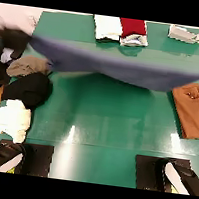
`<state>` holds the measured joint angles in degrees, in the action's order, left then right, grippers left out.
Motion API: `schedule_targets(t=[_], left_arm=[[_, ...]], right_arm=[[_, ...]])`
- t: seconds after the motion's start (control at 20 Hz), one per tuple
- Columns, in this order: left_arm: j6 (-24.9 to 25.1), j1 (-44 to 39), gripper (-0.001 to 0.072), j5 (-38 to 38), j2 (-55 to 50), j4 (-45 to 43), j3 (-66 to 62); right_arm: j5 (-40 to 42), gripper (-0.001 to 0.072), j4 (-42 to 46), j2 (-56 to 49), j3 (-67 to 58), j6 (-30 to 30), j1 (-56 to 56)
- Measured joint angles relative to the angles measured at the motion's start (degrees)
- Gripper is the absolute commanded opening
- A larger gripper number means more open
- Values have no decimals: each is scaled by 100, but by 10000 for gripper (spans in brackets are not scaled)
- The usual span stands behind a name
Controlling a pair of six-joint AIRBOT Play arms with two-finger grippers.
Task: Fold the shirts.
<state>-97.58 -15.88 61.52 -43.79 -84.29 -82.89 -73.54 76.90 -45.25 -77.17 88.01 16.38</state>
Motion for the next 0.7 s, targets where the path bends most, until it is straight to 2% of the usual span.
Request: schedule_targets(t=[0.15, 0.35, 0.55, 0.7], left_arm=[[13, 0, 23, 33, 127, -168, -1648], [24, -2, 23, -33, 184, -258, -3023], [46, -2, 23, -181, 181, -391, -3340], [52, -2, 24, 15, -31, -540, -3029]], right_arm=[[155, 20, -4, 262, -1436, -7, -2], [-24, 20, 310, 254, -3038, -7, -2], [-662, 20, 555, -173, -4194, -7, -4], [-946, 19, 629, -466, -4286, -4, -2]])
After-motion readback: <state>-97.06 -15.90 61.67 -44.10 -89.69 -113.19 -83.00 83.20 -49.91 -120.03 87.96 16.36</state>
